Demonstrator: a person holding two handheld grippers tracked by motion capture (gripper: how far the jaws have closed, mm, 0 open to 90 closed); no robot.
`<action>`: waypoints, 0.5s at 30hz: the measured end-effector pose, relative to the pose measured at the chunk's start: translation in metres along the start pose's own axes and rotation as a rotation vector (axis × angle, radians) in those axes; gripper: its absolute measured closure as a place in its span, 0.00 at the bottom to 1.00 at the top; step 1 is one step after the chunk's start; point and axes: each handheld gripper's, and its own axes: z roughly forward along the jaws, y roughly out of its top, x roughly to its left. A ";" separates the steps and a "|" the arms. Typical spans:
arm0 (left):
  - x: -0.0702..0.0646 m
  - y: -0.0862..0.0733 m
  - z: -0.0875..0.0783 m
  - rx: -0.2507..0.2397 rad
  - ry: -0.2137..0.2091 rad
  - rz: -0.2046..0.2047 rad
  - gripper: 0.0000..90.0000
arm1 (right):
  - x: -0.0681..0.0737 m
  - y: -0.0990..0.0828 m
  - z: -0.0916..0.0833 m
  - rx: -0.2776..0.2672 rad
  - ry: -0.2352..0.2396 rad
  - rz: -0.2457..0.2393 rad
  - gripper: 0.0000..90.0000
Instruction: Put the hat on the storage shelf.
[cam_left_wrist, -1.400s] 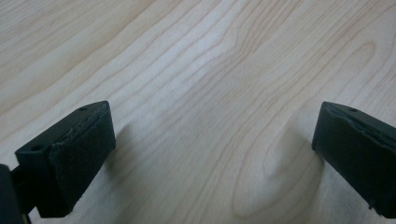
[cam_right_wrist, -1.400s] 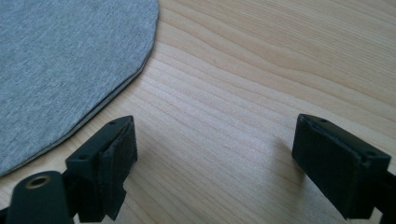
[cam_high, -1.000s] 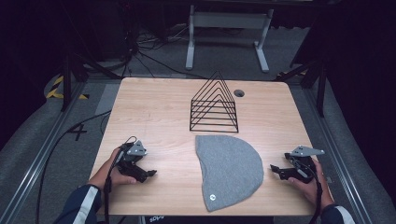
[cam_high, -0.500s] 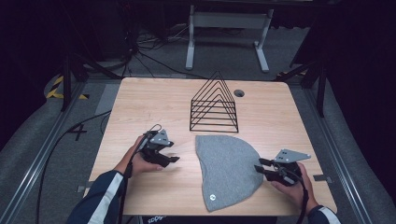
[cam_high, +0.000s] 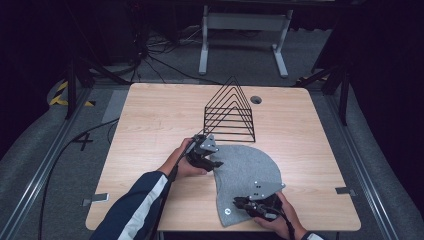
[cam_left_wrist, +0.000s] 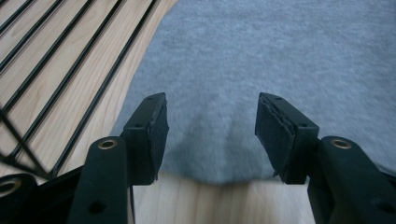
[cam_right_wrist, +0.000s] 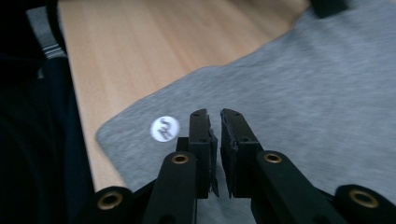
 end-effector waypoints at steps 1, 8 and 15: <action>0.001 0.001 0.005 0.019 0.000 0.013 0.50 | 0.002 0.000 0.002 0.008 0.003 -0.001 0.93; 0.006 -0.005 0.014 0.037 -0.041 -0.028 0.50 | -0.004 -0.015 -0.005 0.020 0.009 0.040 0.93; -0.007 -0.016 -0.001 0.074 -0.058 -0.047 0.50 | -0.021 -0.024 -0.019 0.039 -0.053 0.074 0.93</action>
